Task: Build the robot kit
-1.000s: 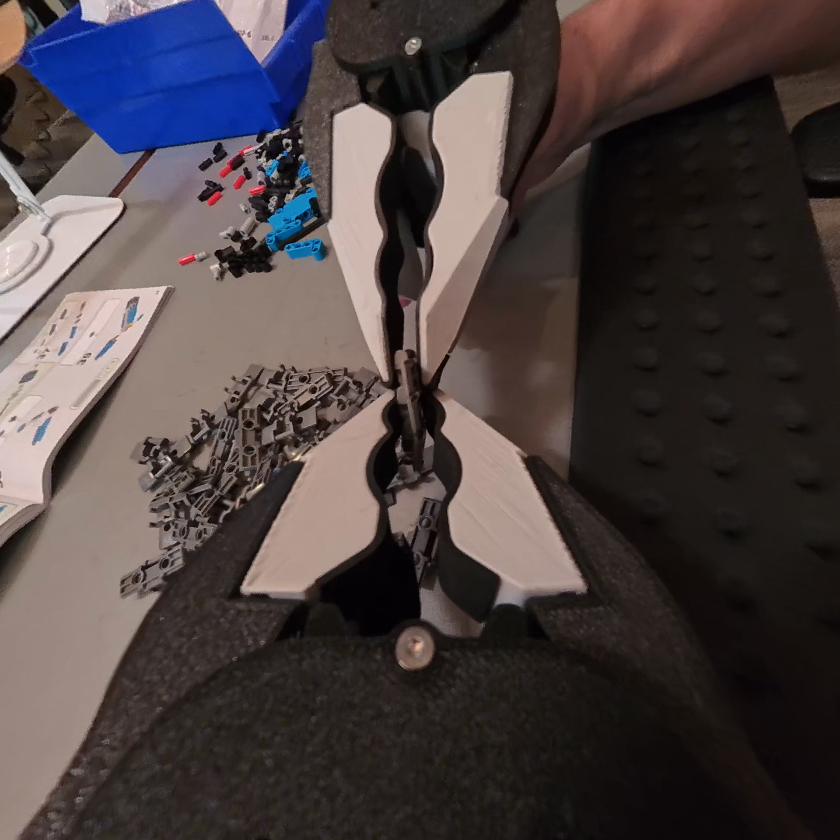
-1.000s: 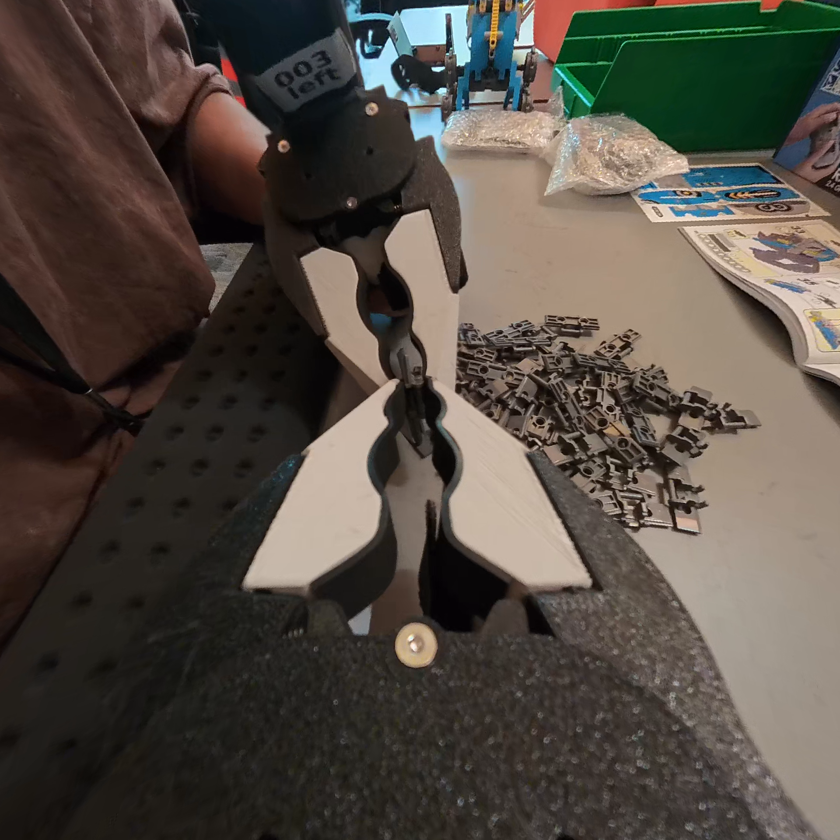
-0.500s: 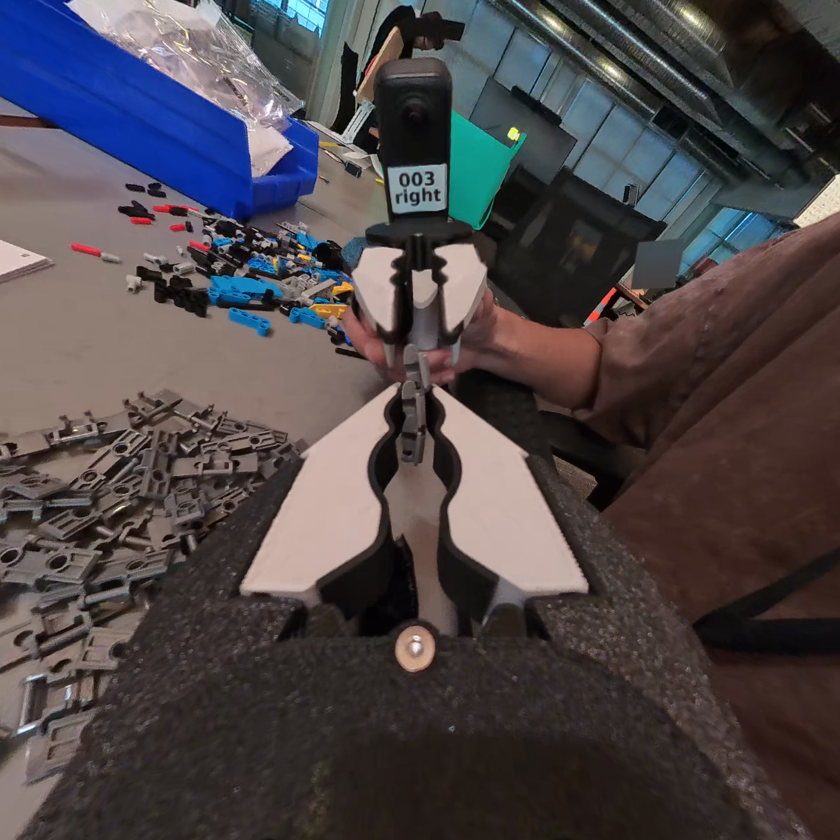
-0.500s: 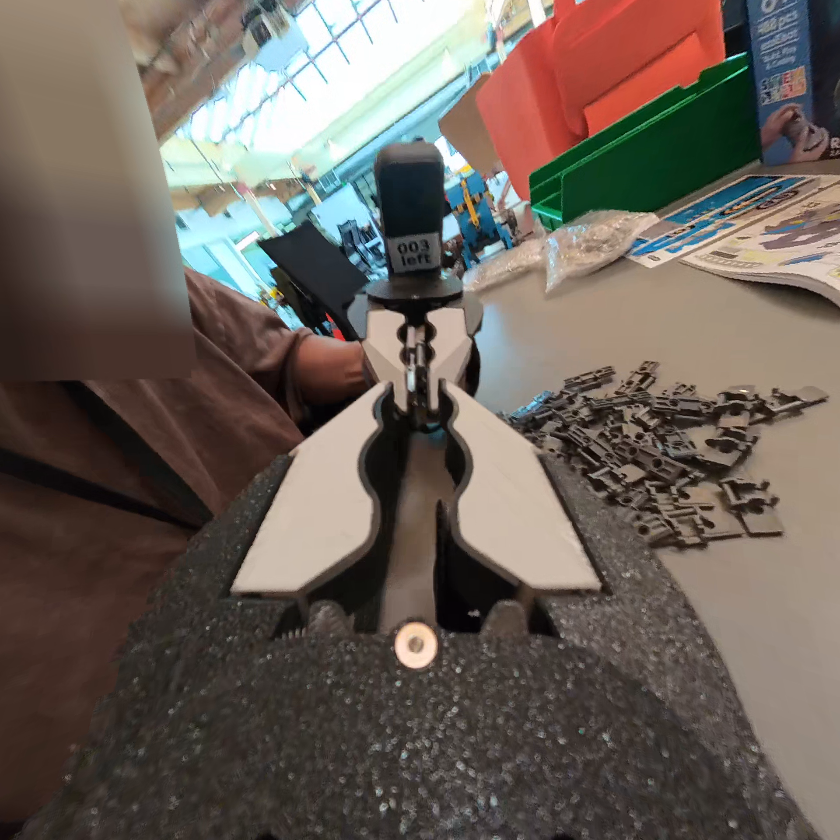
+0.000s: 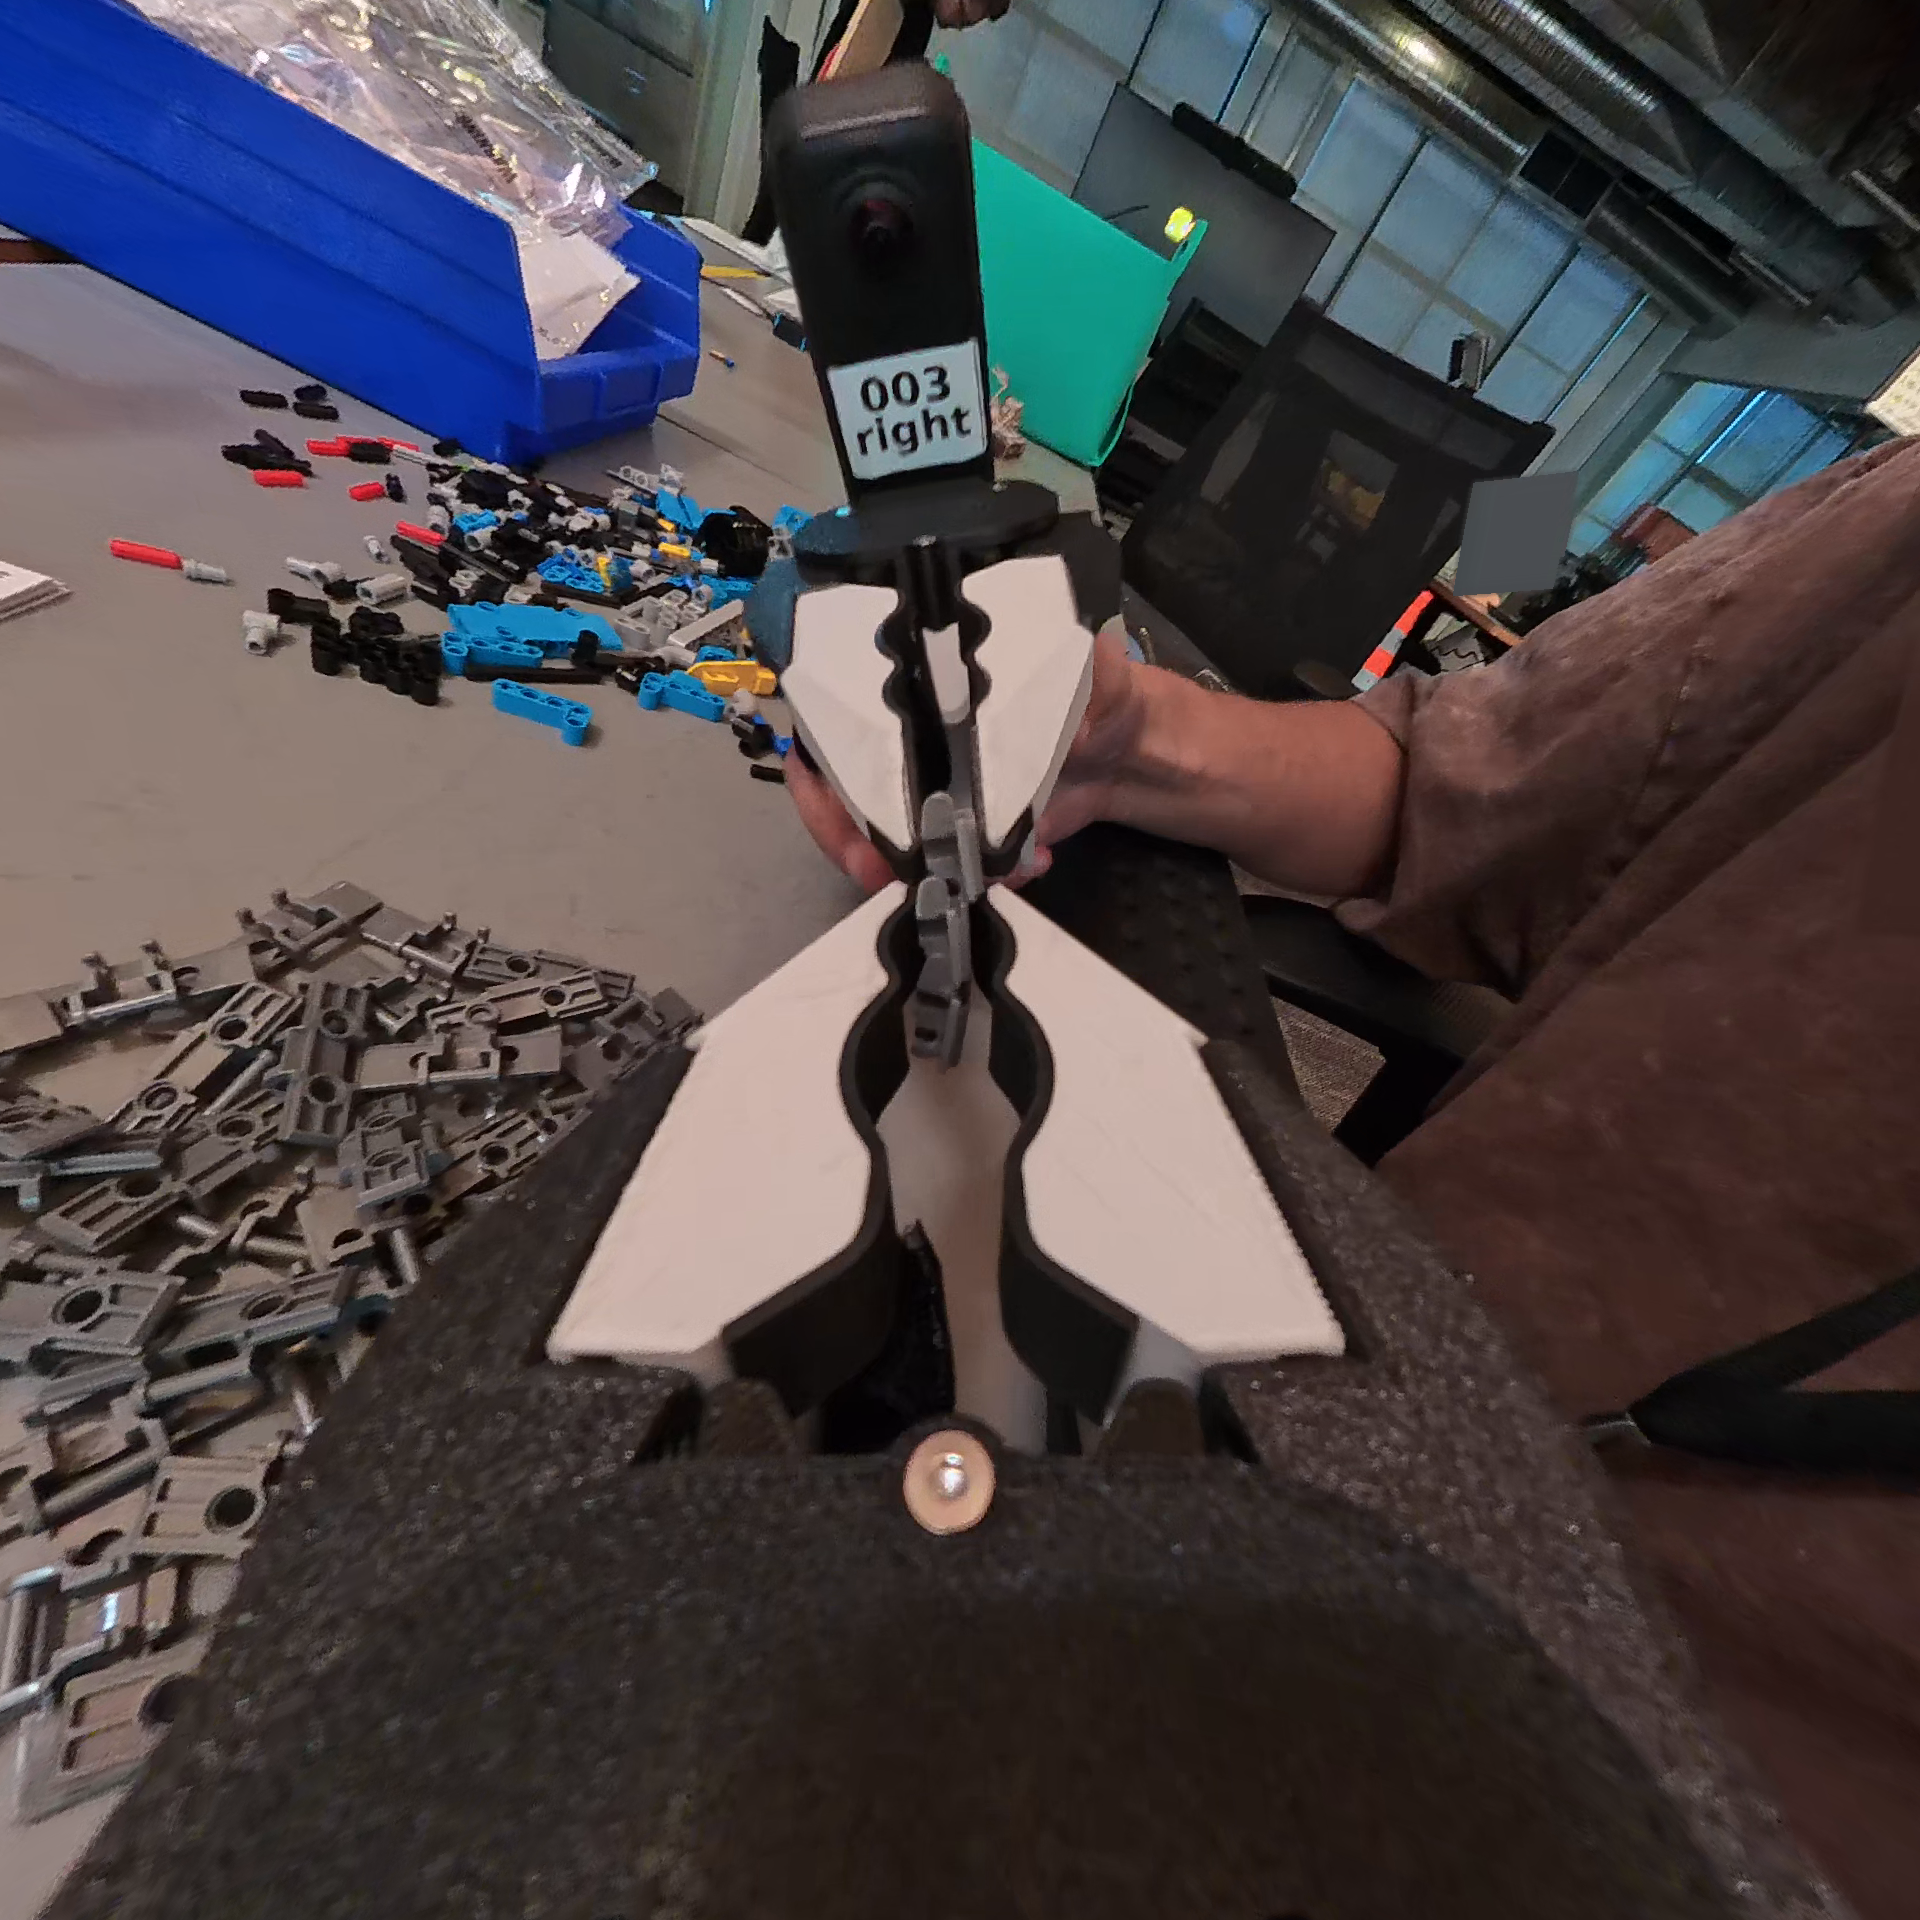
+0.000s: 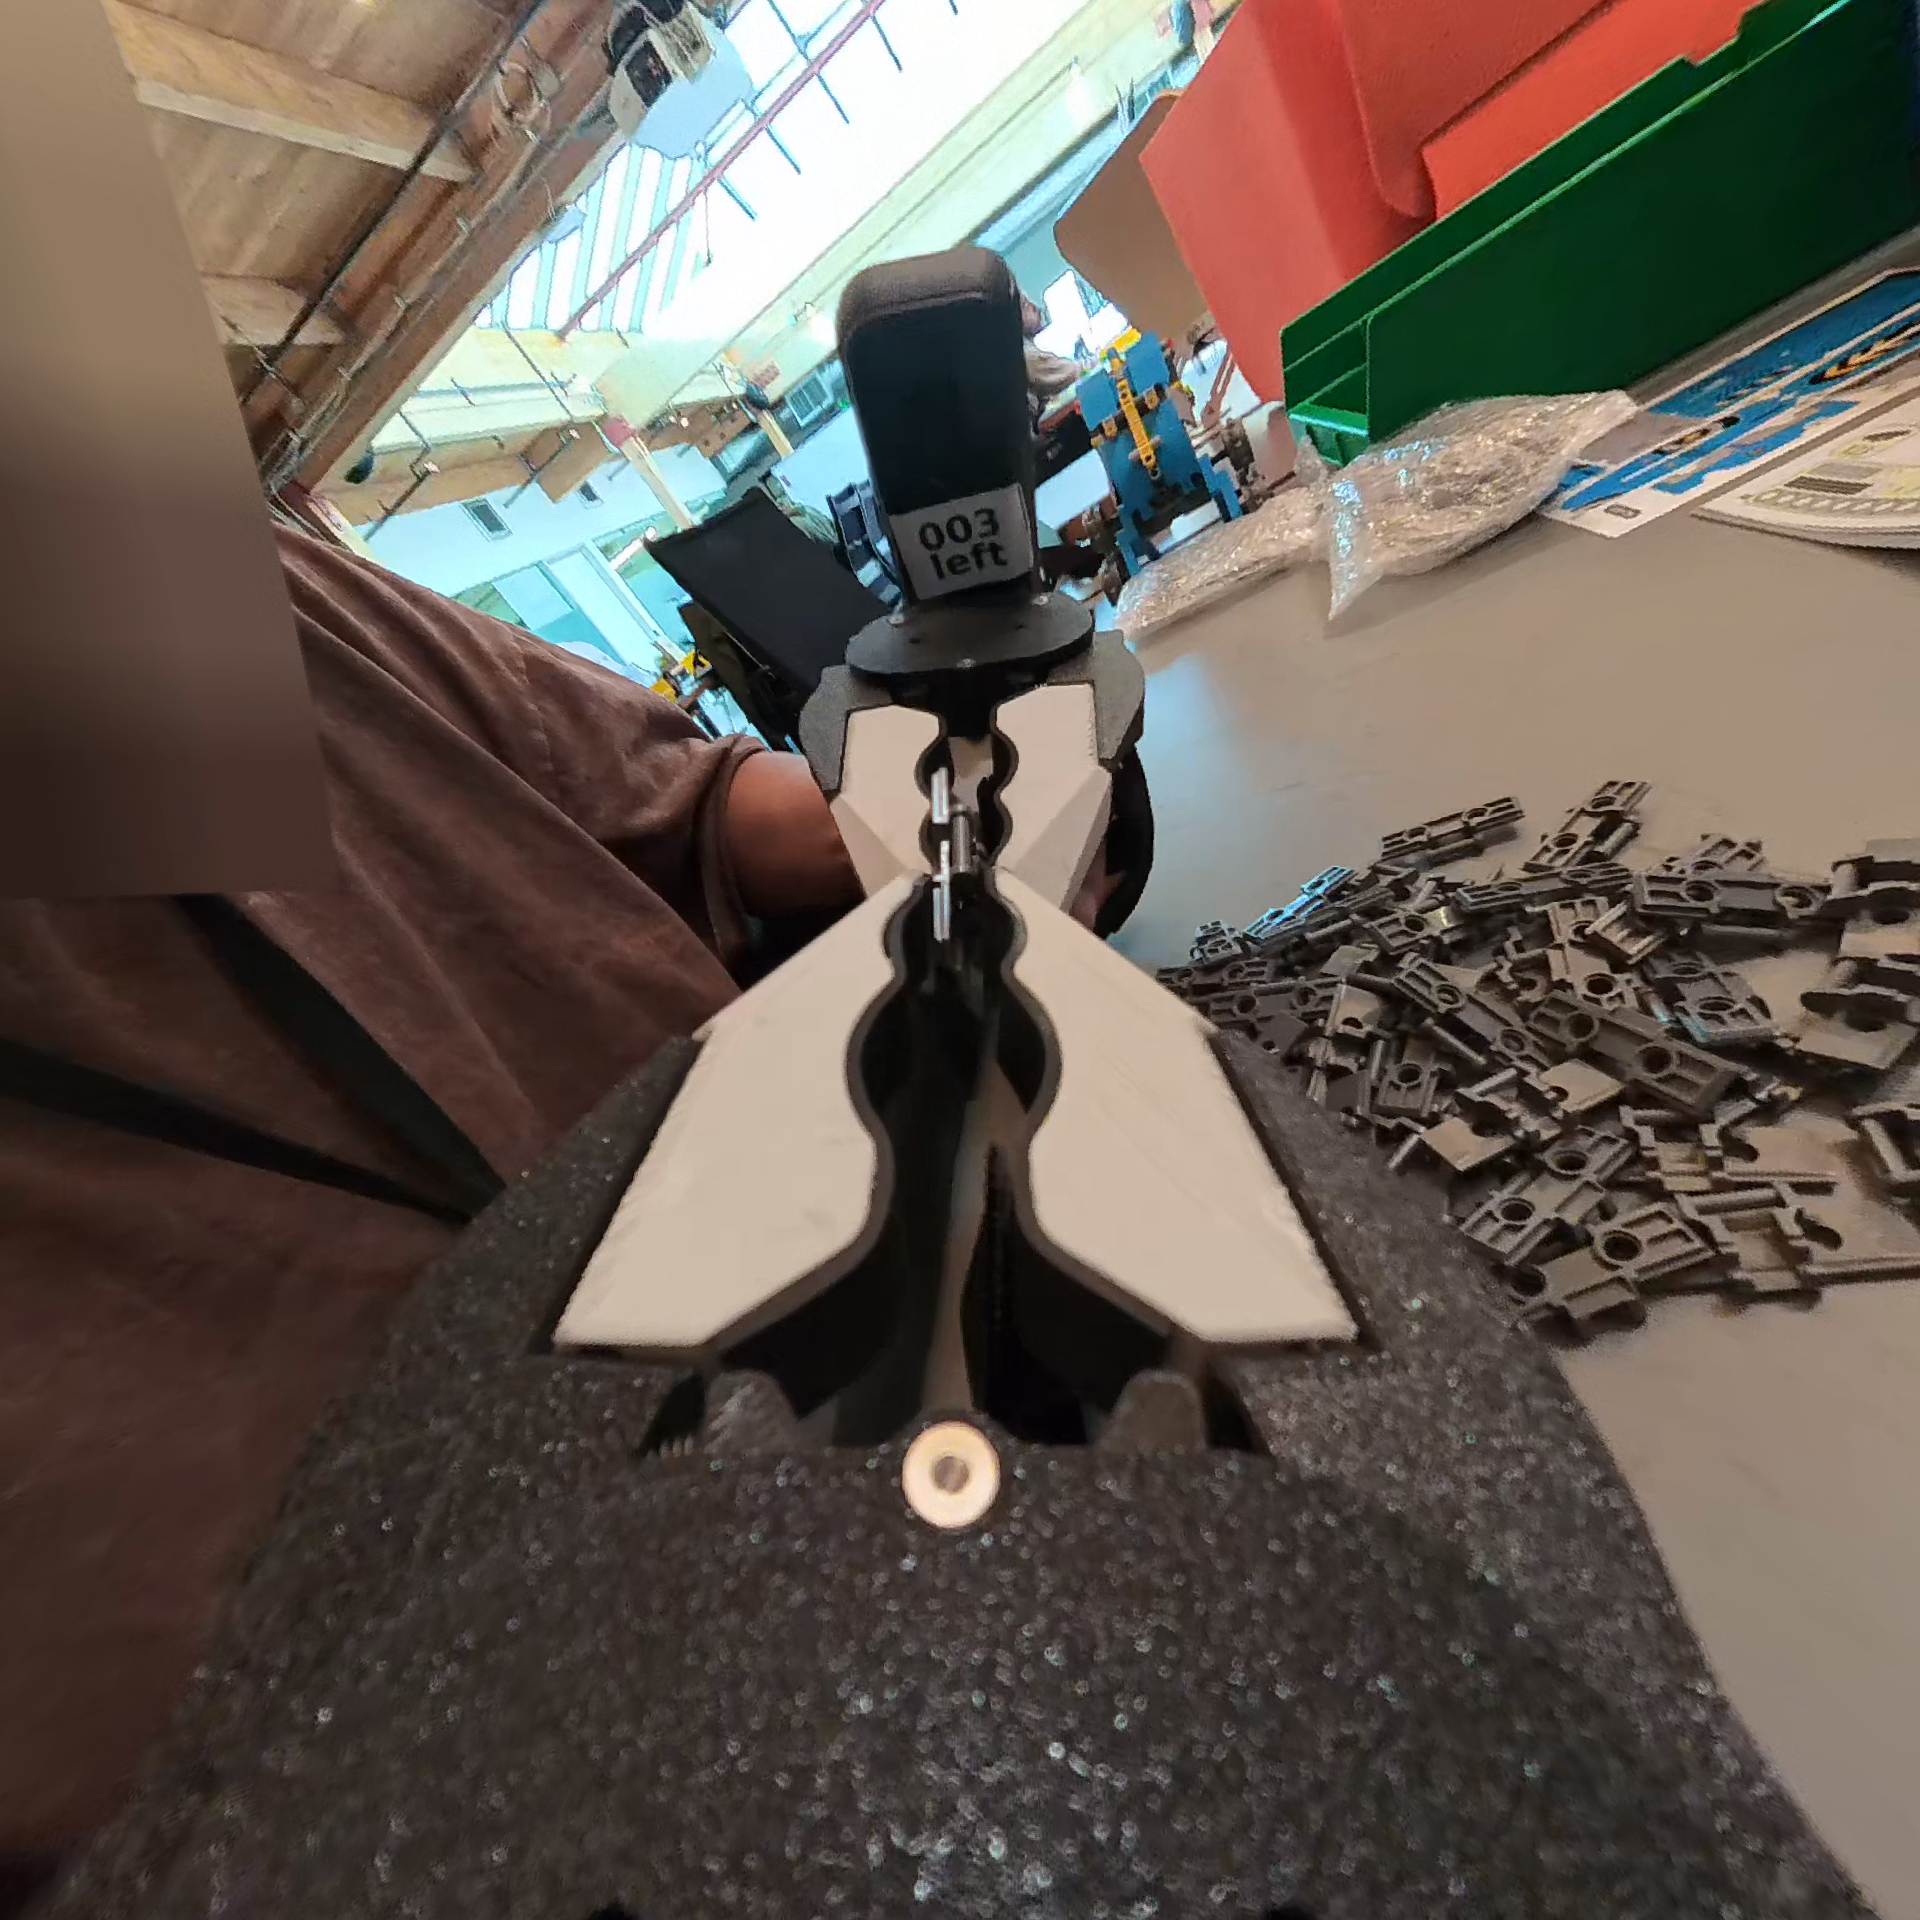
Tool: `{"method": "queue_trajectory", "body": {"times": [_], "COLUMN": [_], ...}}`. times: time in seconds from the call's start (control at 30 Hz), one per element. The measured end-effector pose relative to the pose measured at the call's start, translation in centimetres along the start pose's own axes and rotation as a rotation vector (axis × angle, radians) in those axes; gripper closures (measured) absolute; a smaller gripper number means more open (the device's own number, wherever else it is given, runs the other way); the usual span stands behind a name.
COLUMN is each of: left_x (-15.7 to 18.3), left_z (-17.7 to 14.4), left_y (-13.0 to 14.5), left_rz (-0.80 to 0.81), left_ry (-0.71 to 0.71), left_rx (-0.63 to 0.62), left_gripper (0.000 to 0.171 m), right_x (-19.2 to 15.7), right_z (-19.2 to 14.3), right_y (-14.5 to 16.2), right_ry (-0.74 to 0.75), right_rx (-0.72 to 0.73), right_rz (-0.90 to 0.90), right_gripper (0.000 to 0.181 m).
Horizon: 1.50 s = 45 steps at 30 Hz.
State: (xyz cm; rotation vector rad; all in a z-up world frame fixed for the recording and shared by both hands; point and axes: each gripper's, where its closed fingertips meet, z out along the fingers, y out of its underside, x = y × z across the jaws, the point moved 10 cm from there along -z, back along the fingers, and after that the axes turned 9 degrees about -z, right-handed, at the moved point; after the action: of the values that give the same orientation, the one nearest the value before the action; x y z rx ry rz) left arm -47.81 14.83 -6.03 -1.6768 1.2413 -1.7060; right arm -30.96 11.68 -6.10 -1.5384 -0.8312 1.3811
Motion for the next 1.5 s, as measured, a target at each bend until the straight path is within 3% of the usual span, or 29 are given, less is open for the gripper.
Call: {"method": "queue_trajectory", "body": {"times": [0.2,0.3,0.7,0.9,1.03,1.17,1.33,1.5], "left_x": [-0.7,-0.9,-1.7,-2.3,-1.2,-0.5,-1.6,-3.2], "left_z": [0.2,0.3,-1.2,-3.5,-3.7,-1.1,0.3,1.7], "left_y": [-0.3,-0.2,-0.8,-1.3,-0.2,1.1,0.3,-0.7], "left_rz": [-0.056,-0.068,-0.101,0.026,0.286,0.626,0.778,0.722], "left_ry": [-0.016,-0.013,-0.021,-0.179,-0.250,-0.329,-0.231,-0.035], "left_rx": [0.005,-0.003,0.059,0.031,-0.193,-0.427,-0.640,-0.806], "left_gripper": [0.163,0.152,0.156,0.157,0.153,0.150,0.147,0.136], "right_x": [1.0,1.4,2.1,1.8,1.0,1.3,1.6,1.6], "right_z": [-0.4,-0.7,-1.5,-2.1,-2.4,-2.8,-3.6,-4.2], "right_y": [0.2,0.3,0.4,-0.1,0.4,0.6,0.6,0.0], "right_ry": [0.011,0.024,0.038,0.094,0.247,0.336,0.355,0.365], "right_rx": [0.018,0.030,0.055,0.019,-0.207,-0.284,-0.267,-0.221], "right_rz": [0.121,0.156,0.207,0.128,-0.094,-0.158,-0.150,-0.148], "right_gripper": [0.174,0.174,0.173,0.174,0.173,0.173,0.173,0.173]}}
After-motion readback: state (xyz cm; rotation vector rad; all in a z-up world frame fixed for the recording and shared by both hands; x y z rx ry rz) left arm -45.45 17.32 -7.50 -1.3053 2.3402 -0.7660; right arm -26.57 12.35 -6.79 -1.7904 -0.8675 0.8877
